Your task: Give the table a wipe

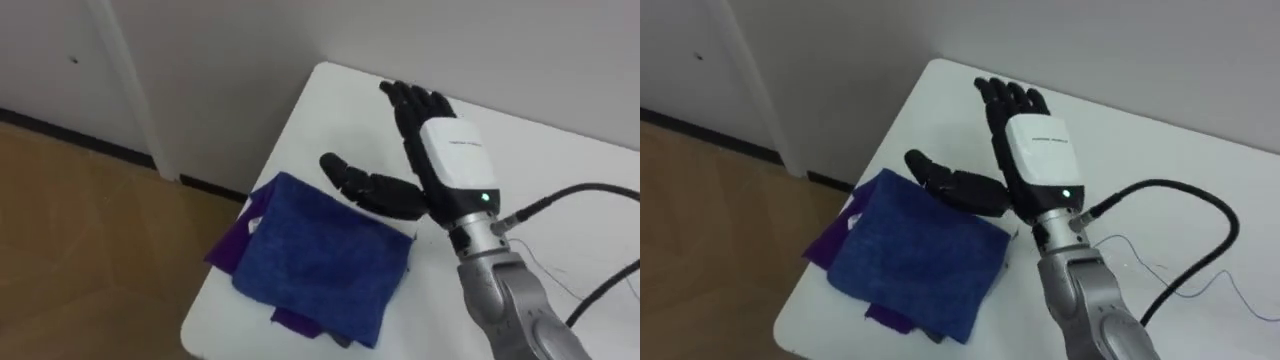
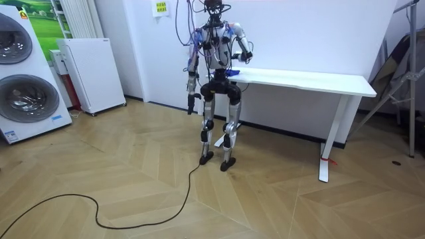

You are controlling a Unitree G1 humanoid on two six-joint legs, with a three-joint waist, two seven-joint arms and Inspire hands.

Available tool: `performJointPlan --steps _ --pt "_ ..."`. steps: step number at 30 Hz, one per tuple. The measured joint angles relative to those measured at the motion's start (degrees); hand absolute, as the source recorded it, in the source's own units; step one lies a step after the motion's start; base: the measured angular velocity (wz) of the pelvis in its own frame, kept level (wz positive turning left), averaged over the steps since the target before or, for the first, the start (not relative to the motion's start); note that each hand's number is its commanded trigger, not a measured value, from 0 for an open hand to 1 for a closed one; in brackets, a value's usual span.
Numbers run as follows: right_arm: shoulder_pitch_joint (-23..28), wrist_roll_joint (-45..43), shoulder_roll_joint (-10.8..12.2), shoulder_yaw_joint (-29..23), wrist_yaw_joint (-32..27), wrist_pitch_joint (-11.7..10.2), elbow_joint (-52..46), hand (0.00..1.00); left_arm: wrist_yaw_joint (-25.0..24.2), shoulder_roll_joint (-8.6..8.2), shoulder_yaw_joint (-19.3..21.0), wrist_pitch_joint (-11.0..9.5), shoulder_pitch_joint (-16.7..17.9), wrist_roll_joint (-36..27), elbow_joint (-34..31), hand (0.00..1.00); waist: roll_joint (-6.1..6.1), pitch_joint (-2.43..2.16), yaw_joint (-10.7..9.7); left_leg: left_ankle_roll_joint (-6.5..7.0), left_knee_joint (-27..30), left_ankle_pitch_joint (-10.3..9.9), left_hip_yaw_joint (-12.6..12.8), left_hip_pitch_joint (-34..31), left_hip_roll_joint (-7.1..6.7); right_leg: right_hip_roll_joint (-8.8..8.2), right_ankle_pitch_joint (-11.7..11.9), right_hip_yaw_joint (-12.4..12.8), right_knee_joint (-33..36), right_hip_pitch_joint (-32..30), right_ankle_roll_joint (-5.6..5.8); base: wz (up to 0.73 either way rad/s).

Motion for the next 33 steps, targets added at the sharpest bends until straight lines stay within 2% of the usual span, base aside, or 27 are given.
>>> performJointPlan --steps 2,6,10,11,12,13,14,15,16,17,18,19,20,23,25,28,31,33 --pt "0.0 -0.1 -0.1 1.6 0.6 -0.1 1.7 0.0 0.0 0.06 -0.2 -0.2 -0.3 0.5 -0.1 0.0 0.44 0.28 0.2 0.0 -0.2 0.0 -0.5 0.4 -0.02 -0.04 0.0 0.6 -0.1 0.4 0.0 0.02" --pt "0.5 -3.7 -0.1 3.5 2.1 -0.1 3.7 0.0 -0.4 0.55 -0.2 -0.4 -1.3 2.3 -0.3 0.0 0.78 0.43 0.7 0.0 -0.2 0.0 -0.4 0.3 -0.1 -0.05 0.0 1.4 0.0 0.3 0.0 -0.03" --pt "2.2 -6.3 0.1 4.2 2.6 -0.6 3.7 0.0 -0.3 0.89 -0.2 -1.0 -1.5 4.6 -0.4 0.0 1.11 0.02 1.3 0.01 -0.3 0.0 -1.2 0.8 0.01 -0.02 0.0 1.1 0.6 0.2 0.0 -0.08" --pt "2.9 -6.3 0.2 4.3 2.6 -1.0 3.8 0.0 -0.3 0.82 -0.6 -1.0 -1.5 4.8 -0.4 0.0 1.67 0.08 1.4 0.03 -0.6 0.0 -3.6 1.7 0.62 0.38 -0.2 0.8 3.0 -1.1 0.06 -0.12" --pt "3.4 -6.3 0.3 4.4 2.6 -1.4 3.9 0.0 -0.2 0.93 -0.8 -1.2 -1.5 4.8 -0.4 0.0 1.9 -0.1 1.4 0.03 -0.7 0.0 -5.1 1.9 0.9 0.63 -0.2 0.8 4.0 -1.9 0.05 -0.34" --pt "3.6 -6.4 0.7 5.0 2.6 -2.2 3.9 0.0 0.0 1.45 -1.3 -1.6 -1.2 4.9 -0.3 0.0 1.84 -0.3 1.5 0.02 -0.7 0.0 -9.1 2.3 1.32 1.82 -0.9 1.8 3.2 -2.8 -0.2 -0.67" --pt "2.9 -6.9 1.0 6.1 2.4 -3.0 3.9 0.0 0.2 1.93 -0.9 -1.6 -0.9 6.3 -0.1 0.0 1.46 -0.4 1.9 -0.14 -0.3 0.0 -10.9 2.2 1.76 3.95 1.5 4.4 -3.6 -4.0 -1.85 -0.83" --pt "2.2 -7.3 0.8 7.1 2.1 -3.4 4.0 0.0 0.3 1.64 -0.3 -1.6 -0.5 6.8 0.2 0.0 1.35 -0.26 2.0 -1.16 0.5 -0.5 -10.1 1.6 1.91 4.48 5.2 3.8 -4.4 -4.3 -4.14 -0.52" --pt "2.5 -7.6 0.3 8.5 1.3 -3.5 4.1 0.0 0.1 1.1 -0.3 -1.6 0.0 7.0 1.0 0.0 1.78 -0.28 -0.1 -4.96 2.3 -1.4 -7.3 0.3 2.36 3.89 5.8 2.2 -3.1 -3.8 -3.97 0.29" --pt "3.5 -7.6 -0.3 8.7 0.8 -3.1 4.1 0.0 0.0 0.98 -1.2 -1.7 -0.7 7.1 1.2 0.0 1.6 -0.24 -1.9 -5.48 0.1 -0.5 -2.8 -1.7 2.84 3.01 5.8 2.2 -2.7 -3.1 -3.92 0.66" --pt "3.6 -7.6 -0.7 8.7 0.8 -2.5 4.1 0.0 -0.1 1.07 -1.8 -2.1 -1.3 7.1 1.1 0.0 1.26 -0.02 -1.9 -4.77 -1.7 0.8 -1.0 -3.3 2.74 2.61 5.6 3.1 -2.5 -3.0 -3.57 0.61" --pt "3.4 -7.6 -0.8 8.5 0.9 -1.9 4.1 0.0 0.0 1.43 -2.8 -2.4 -2.8 7.0 1.2 0.0 0.5 0.46 -0.6 -2.52 -2.2 4.8 1.7 -5.0 2.31 1.77 4.6 4.5 -1.8 -2.9 -2.03 0.17" --pt "3.1 -8.0 -1.0 8.6 0.9 -2.0 4.0 0.0 0.0 1.49 -3.9 -2.4 -3.7 7.0 1.9 0.0 0.23 0.38 0.2 -2.4 -2.1 5.3 1.8 -4.5 1.95 1.5 4.2 4.0 -1.7 -3.0 -1.38 0.07" --pt "3.9 -8.3 -0.3 8.9 0.8 -2.6 4.1 0.0 -0.1 1.4 -5.8 -1.8 -4.1 6.6 3.5 0.0 0.18 0.04 1.1 -2.28 -2.0 5.3 1.5 -3.7 0.88 1.26 4.0 3.2 -1.8 -2.6 -1.14 0.0" --pt "4.2 -8.3 -0.3 9.4 0.8 -2.5 4.1 0.0 -0.2 1.45 -6.4 -1.5 -4.0 6.5 3.5 0.0 0.06 -0.21 1.1 -2.17 -1.9 5.2 1.8 -3.8 0.77 1.18 4.0 2.6 -1.6 -2.1 -1.14 0.03" --pt "4.2 -8.0 -0.4 9.9 0.8 -2.5 4.2 0.0 -0.4 1.22 -7.1 -1.4 -3.5 6.4 3.5 0.0 0.32 -0.12 1.1 -1.69 -1.5 4.9 1.9 -4.2 0.73 1.02 3.9 2.5 -1.3 -2.0 -1.0 0.0" --pt "5.2 -8.4 -0.3 10.0 0.8 -2.7 4.1 0.0 -0.5 1.15 -8.3 -1.4 -3.5 6.4 3.4 0.0 0.71 -0.16 1.2 -1.44 0.3 4.3 1.8 -5.1 -0.05 0.67 3.2 2.9 -0.8 -2.1 -0.81 0.0" --pt "6.0 -8.7 -0.3 9.9 0.6 -2.8 4.1 0.0 -0.7 1.08 -8.6 -1.3 -3.4 6.5 3.3 0.0 1.05 -0.35 1.2 -1.37 0.9 4.3 1.9 -5.5 -0.27 0.49 3.1 2.9 -0.8 -2.3 -0.88 0.0"
